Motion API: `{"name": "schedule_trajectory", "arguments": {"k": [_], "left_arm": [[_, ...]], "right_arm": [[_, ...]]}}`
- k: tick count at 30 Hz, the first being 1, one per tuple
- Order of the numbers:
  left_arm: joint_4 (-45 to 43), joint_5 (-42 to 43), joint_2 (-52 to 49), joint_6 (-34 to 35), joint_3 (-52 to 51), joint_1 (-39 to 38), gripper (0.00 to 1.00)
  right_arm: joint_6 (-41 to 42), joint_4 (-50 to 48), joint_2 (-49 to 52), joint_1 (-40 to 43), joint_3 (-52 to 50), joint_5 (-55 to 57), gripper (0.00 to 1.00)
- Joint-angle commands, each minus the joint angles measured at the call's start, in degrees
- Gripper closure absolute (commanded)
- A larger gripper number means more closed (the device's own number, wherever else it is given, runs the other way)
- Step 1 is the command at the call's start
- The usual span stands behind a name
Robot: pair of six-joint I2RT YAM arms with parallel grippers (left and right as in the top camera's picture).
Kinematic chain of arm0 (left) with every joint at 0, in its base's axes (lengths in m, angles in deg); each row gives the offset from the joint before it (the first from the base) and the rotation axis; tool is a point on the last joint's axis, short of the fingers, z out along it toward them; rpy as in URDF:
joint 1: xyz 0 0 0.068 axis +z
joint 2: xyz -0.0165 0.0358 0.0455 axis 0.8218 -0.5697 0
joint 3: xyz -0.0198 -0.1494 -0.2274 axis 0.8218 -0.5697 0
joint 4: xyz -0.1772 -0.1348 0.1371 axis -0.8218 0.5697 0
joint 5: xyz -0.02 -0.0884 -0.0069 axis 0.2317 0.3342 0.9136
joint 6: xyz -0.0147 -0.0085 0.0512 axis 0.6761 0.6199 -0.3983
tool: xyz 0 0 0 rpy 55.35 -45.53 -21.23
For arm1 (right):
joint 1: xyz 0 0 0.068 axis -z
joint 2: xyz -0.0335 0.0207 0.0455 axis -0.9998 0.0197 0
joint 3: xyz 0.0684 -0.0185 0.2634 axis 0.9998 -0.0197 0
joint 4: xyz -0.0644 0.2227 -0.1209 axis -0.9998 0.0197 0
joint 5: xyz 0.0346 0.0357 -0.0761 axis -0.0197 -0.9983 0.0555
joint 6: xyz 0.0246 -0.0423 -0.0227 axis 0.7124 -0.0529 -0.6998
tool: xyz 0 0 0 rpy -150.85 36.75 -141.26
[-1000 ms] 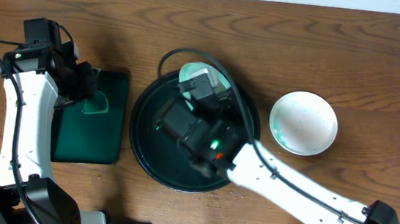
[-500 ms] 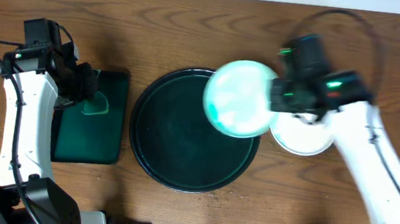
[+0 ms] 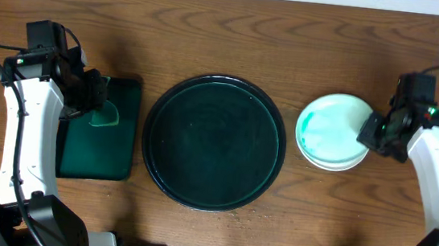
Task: Clean dirty plates on tray and stack at the side
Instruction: 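Lower the plate onto the stacked plates and open the right gripper, then drop the green sponge into the water tray with the left gripper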
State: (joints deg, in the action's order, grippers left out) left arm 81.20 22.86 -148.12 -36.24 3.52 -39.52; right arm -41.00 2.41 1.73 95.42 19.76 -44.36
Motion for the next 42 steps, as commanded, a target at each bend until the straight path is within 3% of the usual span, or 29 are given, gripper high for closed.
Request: {"name": "schedule_trajectory", "arguments": {"k": [1, 3, 5, 7, 10, 15, 20, 28, 32, 35, 42], "left_arm": [[0.3, -1.1, -0.2, -0.3, -0.3, 0.2, 0.93], [0.6, -2.0, -0.2, -0.3, -0.3, 0.2, 0.93], [0.8, -3.0, -0.3, -0.3, -0.3, 0.2, 0.93], [0.9, -4.8, -0.3, -0.3, -0.3, 0.2, 0.92], [1.0, -7.6, -0.3, -1.6, -0.3, 0.2, 0.93], [1.0, -8.3, -1.4, -11.5, -0.4, 0.2, 0.93], [0.9, -9.6, -4.7, -14.9, -1.7, 0.2, 0.93], [0.4, -8.4, -14.2, -14.6, -2.1, 0.2, 0.93], [-1.4, -6.7, -16.5, -14.6, -2.1, 0.2, 0.53], [-1.9, -6.7, -16.7, -14.6, -2.1, 0.2, 0.32], [1.7, 0.1, -11.0, -14.7, 3.5, 0.2, 0.27]], "right_arm": [[-0.2, -3.2, -0.7, 1.2, -5.0, 0.2, 0.99], [-0.2, -5.6, -0.7, 1.6, -7.3, 0.2, 0.98], [-0.9, -7.6, -0.7, 1.7, -8.7, 0.0, 0.81], [-2.0, -8.2, -0.7, 1.6, -8.7, -0.8, 0.58], [-6.3, -7.5, -0.8, 1.6, -6.1, -7.2, 0.41], [-9.3, -2.6, -0.8, 1.6, 3.1, -11.8, 0.19], [-11.7, 2.1, -0.8, 1.6, 12.8, -12.1, 0.02], [-12.3, 3.4, -0.8, 1.6, 16.0, -12.2, 0.01], [-12.3, 3.7, -0.8, 1.6, 16.0, -12.2, 0.01], [-12.3, 4.1, -0.8, 1.6, 16.0, -12.2, 0.01], [-12.3, 5.4, -1.2, 1.6, 16.0, -12.4, 0.01]]}}
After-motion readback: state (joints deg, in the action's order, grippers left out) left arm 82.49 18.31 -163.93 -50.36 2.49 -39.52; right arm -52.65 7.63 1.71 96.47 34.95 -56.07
